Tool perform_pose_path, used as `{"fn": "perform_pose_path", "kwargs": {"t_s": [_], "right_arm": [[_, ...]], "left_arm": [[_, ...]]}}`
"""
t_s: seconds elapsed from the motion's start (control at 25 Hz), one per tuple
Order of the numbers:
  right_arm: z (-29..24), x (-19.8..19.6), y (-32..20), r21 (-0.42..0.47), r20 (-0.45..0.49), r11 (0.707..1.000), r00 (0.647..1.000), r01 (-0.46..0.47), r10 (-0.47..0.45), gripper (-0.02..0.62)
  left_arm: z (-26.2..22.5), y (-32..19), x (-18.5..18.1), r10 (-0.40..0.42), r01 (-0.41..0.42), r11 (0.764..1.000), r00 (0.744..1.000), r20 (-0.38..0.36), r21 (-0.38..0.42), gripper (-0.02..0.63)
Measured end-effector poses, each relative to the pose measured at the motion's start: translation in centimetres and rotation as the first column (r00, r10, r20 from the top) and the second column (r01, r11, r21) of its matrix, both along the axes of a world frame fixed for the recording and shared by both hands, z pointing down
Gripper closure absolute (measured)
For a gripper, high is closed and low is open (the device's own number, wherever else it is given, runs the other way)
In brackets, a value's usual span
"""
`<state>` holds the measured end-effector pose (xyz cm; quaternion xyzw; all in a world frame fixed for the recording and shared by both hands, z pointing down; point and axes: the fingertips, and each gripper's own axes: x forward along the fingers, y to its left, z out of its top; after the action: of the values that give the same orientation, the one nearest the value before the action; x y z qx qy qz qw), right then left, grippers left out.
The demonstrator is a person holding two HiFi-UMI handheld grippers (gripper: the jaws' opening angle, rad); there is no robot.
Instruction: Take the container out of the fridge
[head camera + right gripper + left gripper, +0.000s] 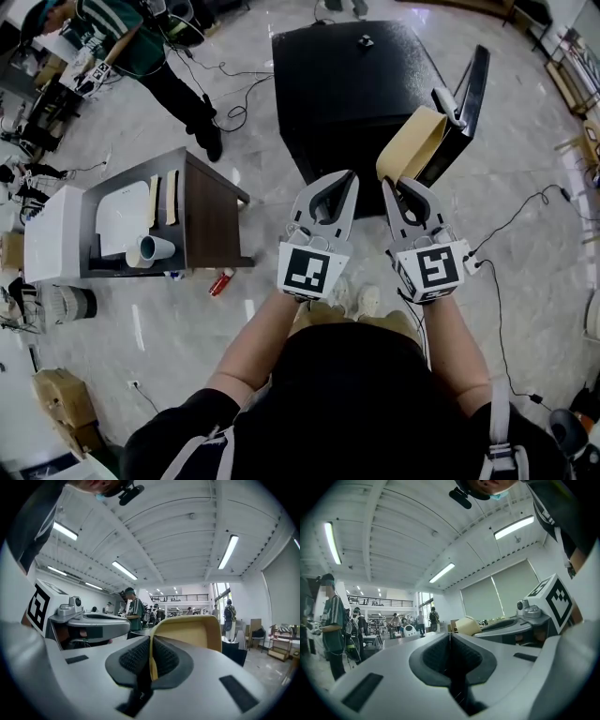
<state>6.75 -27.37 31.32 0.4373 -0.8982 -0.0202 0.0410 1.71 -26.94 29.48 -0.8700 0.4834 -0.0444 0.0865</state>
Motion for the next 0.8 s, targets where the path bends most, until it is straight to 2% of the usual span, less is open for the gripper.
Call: {"fn": "perform_pose_path", "kwargs": {"t_s": [0.24, 0.4, 0.64, 0.8], "right_arm": [[-3.9, 0.0, 0.5, 0.086, 0.045, 0.996, 0.999, 0.015, -0.019, 0.549], [-6.0, 0.1, 0.4, 0.143, 0.061, 0.990, 0.998, 0.004, -0.013, 0.549], [-7.3, 0.8, 0.3, 0.160, 0.115, 0.987, 0.993, -0.019, 0.001, 0.549], [-7.9, 1.0, 0.2, 0.175, 0.114, 0.984, 0.993, -0.029, 0.009, 0.549]], "left_arm": [[-3.7, 0.4, 0.8, 0.019, -0.011, 0.994, 0.997, -0.077, 0.105, 0.581], [-5.4, 0.5, 1.0, 0.035, -0.022, 0.991, 0.995, -0.098, 0.130, 0.581], [-7.0, 0.6, 1.1, 0.045, -0.026, 0.987, 0.992, -0.120, 0.157, 0.581], [-7.7, 0.8, 0.8, 0.039, -0.017, 0.986, 0.991, -0.127, 0.168, 0.581]]}}
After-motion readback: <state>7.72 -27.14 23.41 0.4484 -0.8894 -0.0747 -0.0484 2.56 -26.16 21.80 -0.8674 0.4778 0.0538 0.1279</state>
